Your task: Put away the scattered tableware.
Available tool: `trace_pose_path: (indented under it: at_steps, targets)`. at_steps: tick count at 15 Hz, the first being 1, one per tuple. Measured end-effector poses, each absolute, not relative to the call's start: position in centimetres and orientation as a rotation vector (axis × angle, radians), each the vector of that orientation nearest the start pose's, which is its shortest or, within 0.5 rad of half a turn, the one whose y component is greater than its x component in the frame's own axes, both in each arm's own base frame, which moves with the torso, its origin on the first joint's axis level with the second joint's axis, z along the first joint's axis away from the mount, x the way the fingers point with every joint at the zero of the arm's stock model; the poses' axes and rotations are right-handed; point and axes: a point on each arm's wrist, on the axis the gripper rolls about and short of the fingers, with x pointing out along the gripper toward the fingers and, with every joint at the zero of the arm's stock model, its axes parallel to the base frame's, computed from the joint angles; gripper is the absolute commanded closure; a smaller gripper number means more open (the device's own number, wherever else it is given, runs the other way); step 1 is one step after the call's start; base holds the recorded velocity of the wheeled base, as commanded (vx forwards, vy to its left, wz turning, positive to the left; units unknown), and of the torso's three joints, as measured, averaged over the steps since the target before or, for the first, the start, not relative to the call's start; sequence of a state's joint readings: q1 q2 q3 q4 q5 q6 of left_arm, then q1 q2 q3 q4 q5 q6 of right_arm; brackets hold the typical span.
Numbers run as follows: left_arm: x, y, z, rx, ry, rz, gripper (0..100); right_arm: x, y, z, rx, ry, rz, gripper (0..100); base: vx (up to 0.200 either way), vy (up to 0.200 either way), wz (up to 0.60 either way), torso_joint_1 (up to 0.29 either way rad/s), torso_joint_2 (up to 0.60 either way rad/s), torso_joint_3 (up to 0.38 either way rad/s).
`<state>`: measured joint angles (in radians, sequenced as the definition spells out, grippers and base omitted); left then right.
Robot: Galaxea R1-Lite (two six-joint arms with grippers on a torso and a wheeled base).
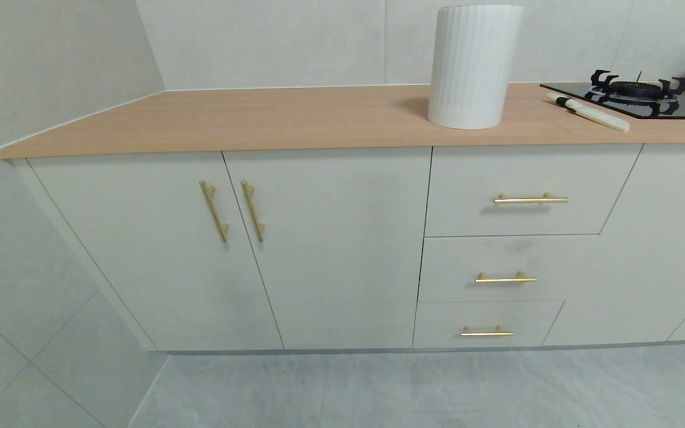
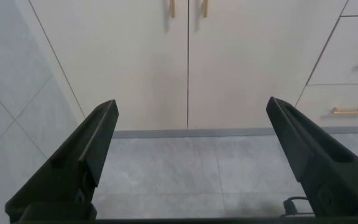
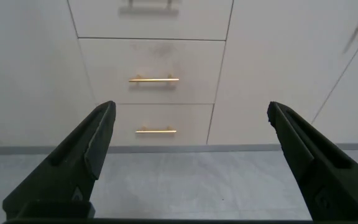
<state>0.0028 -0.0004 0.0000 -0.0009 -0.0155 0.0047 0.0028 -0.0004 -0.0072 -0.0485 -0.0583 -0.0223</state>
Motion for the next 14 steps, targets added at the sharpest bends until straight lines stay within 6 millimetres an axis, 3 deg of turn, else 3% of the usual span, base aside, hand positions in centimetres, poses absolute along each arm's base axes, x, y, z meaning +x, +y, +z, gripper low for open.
trace_pose_path:
  at_steps: [14]
  targets:
    - [-2.29,-0.04,7.55,0.009,-0.001,-0.013,0,-2.31,-0.07,7.58,-0.001,-0.004,-0.026,0,0.0,0.0,0.0,0.0,0.0,0.0]
